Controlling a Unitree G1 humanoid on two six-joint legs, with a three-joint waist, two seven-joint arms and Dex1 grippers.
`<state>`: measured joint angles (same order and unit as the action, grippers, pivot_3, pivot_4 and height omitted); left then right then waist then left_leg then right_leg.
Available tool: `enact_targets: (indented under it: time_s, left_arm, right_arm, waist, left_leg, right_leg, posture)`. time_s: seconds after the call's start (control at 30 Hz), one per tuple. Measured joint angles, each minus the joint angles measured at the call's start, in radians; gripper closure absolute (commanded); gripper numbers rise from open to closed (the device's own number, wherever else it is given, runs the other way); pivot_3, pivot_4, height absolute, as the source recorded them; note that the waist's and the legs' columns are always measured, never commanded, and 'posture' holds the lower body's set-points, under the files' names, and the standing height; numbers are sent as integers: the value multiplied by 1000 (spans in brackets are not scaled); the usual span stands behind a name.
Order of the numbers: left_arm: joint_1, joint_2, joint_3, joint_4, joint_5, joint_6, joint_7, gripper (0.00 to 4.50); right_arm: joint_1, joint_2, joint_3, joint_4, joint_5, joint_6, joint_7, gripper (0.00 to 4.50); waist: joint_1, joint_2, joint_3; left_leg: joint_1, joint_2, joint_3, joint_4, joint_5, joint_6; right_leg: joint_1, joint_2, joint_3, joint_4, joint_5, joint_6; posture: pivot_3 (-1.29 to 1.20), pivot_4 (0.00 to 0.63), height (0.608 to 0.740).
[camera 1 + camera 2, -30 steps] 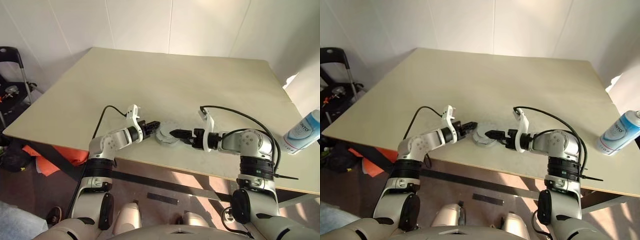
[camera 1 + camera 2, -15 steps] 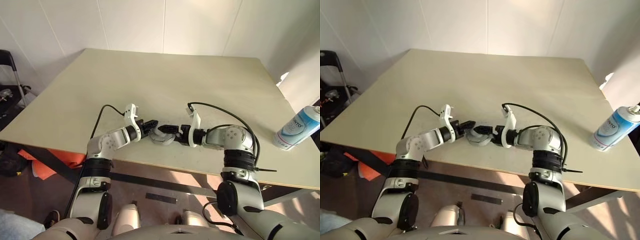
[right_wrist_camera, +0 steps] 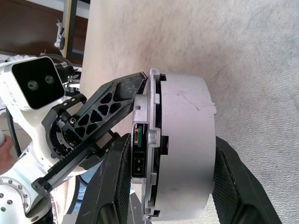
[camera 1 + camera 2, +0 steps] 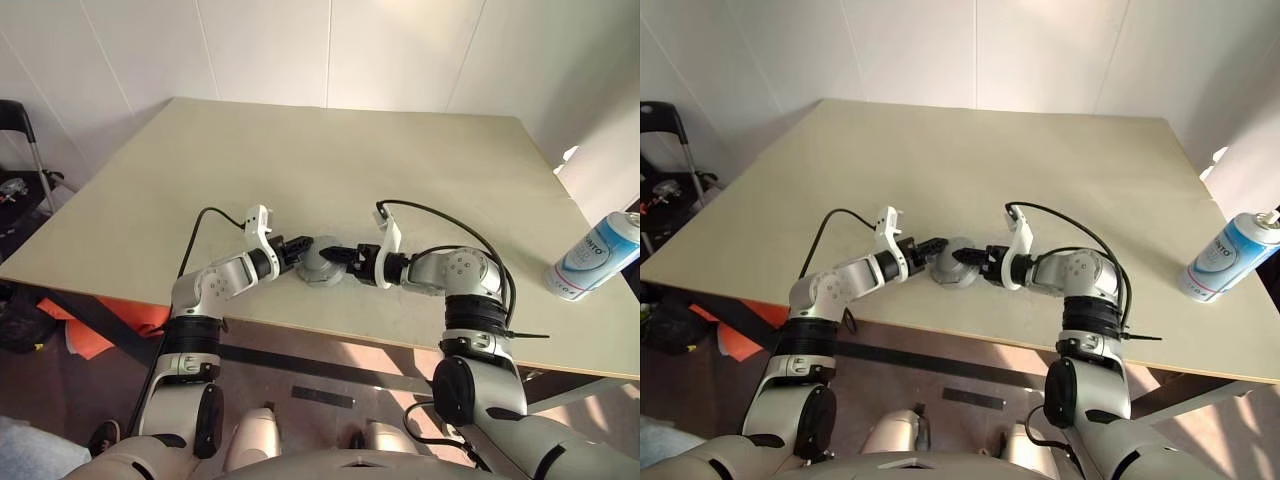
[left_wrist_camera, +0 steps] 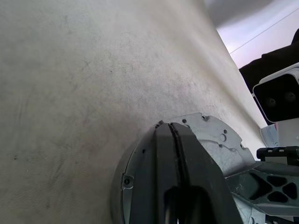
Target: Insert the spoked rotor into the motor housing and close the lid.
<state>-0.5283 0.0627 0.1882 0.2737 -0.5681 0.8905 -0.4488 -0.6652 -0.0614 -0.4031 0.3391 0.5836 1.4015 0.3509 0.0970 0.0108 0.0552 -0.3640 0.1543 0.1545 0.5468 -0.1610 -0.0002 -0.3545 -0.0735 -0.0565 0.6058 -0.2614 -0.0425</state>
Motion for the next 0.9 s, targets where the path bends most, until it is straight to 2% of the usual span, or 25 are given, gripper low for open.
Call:
enact_targets:
  time_s: [0.47,0.7,0.9]
  left_arm:
    - [51,19,157,-5,-75,-65,28,4500]
    - [70,14,163,-34,-103,-65,41,4500]
    - [78,14,162,-40,-112,-66,55,4500]
  right_arm:
    - [-129,-5,-99,240,14,-152,-86,2272]
    - [-195,-35,-130,363,14,-222,-115,2272]
    - [-201,-54,-125,380,15,-230,-106,2287]
  waist:
    - [10,0,0]
    - [17,0,1]
    - [28,0,1]
  left_leg:
    - [-5,-1,0,0,0,0]
    - [-5,-1,0,0,0,0]
    - [-6,-1,0,0,0,0]
  right_leg:
    - [-3,0,0,0,1,-1]
    - [-3,0,0,0,1,-1]
    - [-4,0,0,0,1,-1]
  posture:
    - [0,0,740]
    - [0,0,740]
    - [0,0,740]
